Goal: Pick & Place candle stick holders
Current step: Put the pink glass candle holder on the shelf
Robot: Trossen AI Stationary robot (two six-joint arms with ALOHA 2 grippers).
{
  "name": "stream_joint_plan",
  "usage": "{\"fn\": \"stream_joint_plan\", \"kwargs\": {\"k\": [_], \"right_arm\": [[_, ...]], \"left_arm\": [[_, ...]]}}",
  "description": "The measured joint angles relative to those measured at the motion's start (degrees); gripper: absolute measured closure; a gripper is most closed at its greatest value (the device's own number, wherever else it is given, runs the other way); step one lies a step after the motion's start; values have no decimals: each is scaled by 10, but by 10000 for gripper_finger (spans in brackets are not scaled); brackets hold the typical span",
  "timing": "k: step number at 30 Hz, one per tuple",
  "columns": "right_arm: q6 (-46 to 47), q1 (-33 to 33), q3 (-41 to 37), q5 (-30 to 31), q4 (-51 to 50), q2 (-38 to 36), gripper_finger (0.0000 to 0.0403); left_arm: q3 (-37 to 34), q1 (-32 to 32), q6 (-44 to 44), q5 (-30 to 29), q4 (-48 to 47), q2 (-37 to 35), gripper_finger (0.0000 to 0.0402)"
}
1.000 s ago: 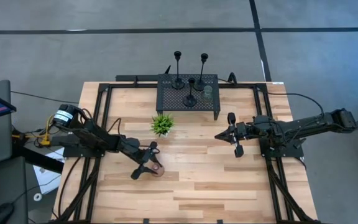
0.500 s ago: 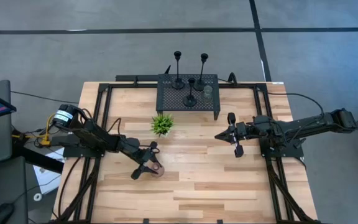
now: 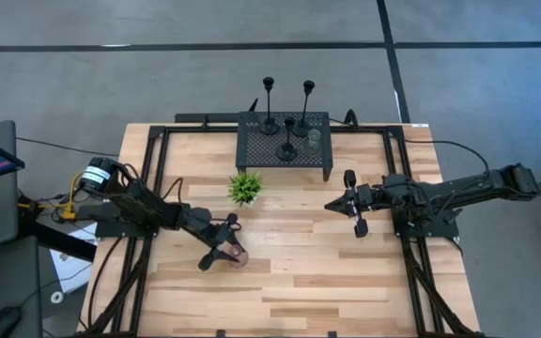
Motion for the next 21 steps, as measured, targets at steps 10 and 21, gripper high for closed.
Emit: {"fn": "stream_joint_plan", "kwargs": {"k": [10,21], "right_arm": [[0,0,0,0,0,0,403],[0,0,0,0,0,0,403]], "left_arm": [[0,19,-20,0,1,0,234],[0,19,-38,0,1,0,234]]}}
